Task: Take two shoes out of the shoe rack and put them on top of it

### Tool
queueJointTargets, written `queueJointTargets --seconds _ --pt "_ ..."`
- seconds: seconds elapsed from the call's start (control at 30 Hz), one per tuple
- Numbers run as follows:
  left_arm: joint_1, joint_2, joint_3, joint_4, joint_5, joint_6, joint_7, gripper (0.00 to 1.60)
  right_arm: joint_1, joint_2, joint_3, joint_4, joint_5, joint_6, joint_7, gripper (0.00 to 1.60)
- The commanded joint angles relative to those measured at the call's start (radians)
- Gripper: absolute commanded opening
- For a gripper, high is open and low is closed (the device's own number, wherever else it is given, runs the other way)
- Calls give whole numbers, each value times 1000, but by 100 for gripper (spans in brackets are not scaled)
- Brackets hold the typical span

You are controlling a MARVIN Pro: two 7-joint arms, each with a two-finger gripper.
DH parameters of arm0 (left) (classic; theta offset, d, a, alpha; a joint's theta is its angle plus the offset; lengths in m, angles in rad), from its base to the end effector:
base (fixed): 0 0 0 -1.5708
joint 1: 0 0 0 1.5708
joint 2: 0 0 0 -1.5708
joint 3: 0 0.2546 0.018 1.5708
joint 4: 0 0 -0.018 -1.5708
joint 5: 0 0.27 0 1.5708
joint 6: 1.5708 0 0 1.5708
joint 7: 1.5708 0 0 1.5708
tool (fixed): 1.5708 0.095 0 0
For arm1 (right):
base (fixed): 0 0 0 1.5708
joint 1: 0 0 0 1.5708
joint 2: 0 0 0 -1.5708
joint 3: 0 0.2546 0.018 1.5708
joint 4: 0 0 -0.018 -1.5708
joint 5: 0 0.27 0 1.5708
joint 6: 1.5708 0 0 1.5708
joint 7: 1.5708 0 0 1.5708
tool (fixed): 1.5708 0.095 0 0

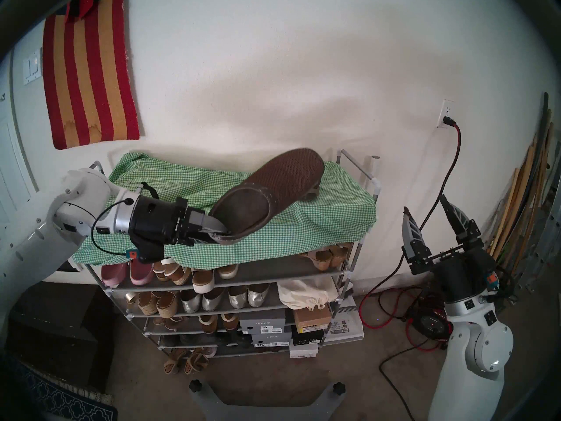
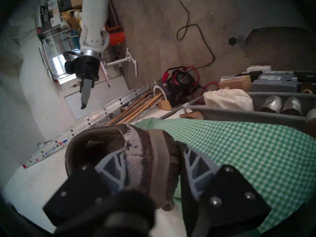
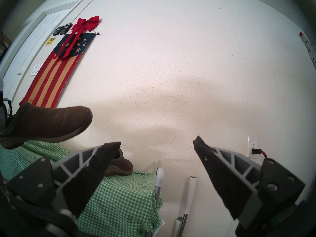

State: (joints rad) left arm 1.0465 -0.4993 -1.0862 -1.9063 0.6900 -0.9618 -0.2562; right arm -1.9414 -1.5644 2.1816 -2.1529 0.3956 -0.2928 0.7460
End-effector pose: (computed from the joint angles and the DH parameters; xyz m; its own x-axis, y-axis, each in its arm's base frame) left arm 0.3342 0.0114 -0.0841 -0.9332 -0.0778 -0.3508 0.2934 0.3987 -0.8689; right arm 0.2284 -0.1216 -0.1396 -0.5427 0.1183 0.8316 0.1554 -0.9588 0.2378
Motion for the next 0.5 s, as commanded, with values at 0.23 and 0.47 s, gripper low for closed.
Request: queueJointTargets --seconds 0.23,0.47 --pt "-78 -177 -34 192 -34 2 233 0 1 4 -4 -3 -2 2 -1 160" --pt "-114 -206 37 265 -131 2 299 0 0 5 -5 -3 -3 3 -4 160"
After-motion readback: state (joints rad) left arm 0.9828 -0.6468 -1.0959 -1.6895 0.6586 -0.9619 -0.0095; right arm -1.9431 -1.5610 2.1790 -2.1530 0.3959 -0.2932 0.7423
